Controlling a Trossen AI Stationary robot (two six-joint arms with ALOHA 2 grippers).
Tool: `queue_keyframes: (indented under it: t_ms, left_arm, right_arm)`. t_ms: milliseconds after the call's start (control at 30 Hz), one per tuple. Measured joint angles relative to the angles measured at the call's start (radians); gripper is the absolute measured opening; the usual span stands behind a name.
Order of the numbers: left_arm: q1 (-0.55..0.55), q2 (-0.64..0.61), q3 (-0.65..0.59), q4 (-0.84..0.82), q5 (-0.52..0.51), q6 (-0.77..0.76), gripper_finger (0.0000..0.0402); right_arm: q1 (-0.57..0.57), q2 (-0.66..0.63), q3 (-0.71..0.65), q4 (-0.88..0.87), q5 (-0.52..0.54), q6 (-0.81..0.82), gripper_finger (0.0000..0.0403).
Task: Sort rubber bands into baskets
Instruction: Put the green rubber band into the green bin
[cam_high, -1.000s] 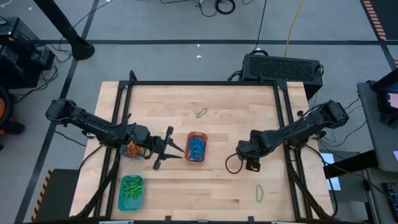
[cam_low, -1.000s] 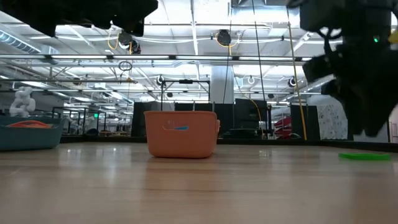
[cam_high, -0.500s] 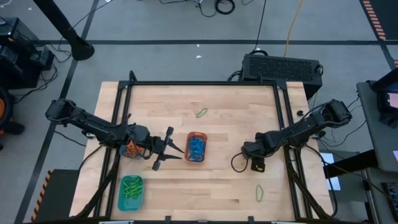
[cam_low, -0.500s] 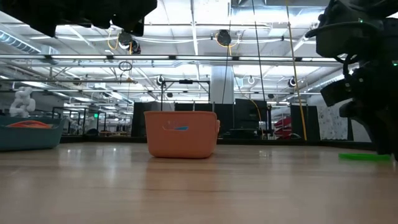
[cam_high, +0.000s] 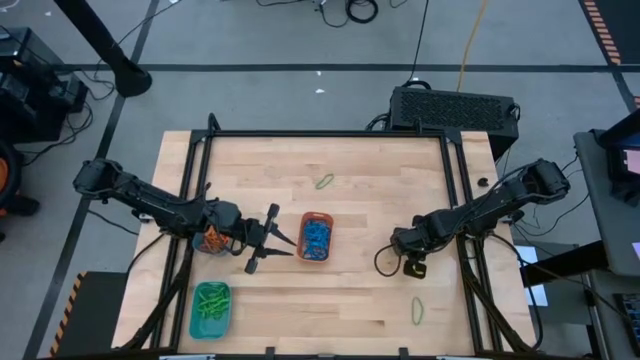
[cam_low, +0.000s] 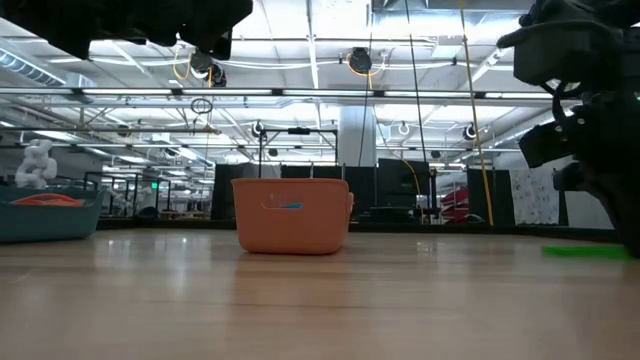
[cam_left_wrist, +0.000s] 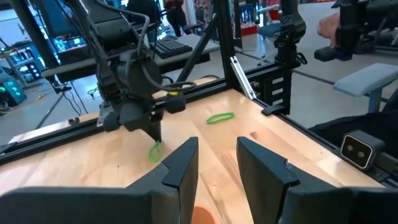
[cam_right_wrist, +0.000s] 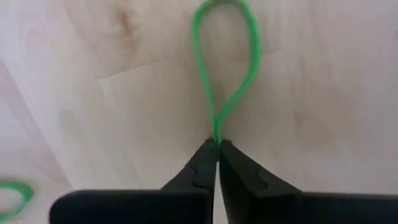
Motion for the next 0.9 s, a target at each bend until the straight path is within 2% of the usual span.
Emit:
queue_keyframes:
  t_ms: [200,300,700,833,900]
  left_arm:
    - [0.000,0.012,0.000,-0.006,0.000,0.000,0.0118]
    - [0.000,0.047,0.000,0.040,0.000,0.001,0.0118]
    - [0.002,0.358,0.029,0.468,0.000,0.010,0.0118]
    - [0.002,0.438,0.099,0.493,0.000,0.019,0.0118]
    - [-0.001,0.472,0.137,0.488,-0.001,0.085,0.0118]
  right_arm:
    - [0.000,-0.086,0.000,0.073,0.009,0.053,0.0003]
    - [0.000,-0.114,0.000,0.177,0.009,0.041,0.0001]
    - [0.000,-0.130,0.003,0.710,0.009,-0.100,0.0000]
    - [0.000,-0.130,0.004,0.854,0.008,-0.116,0.0000]
    - [0.000,-0.130,0.005,0.897,0.009,-0.116,0.0000]
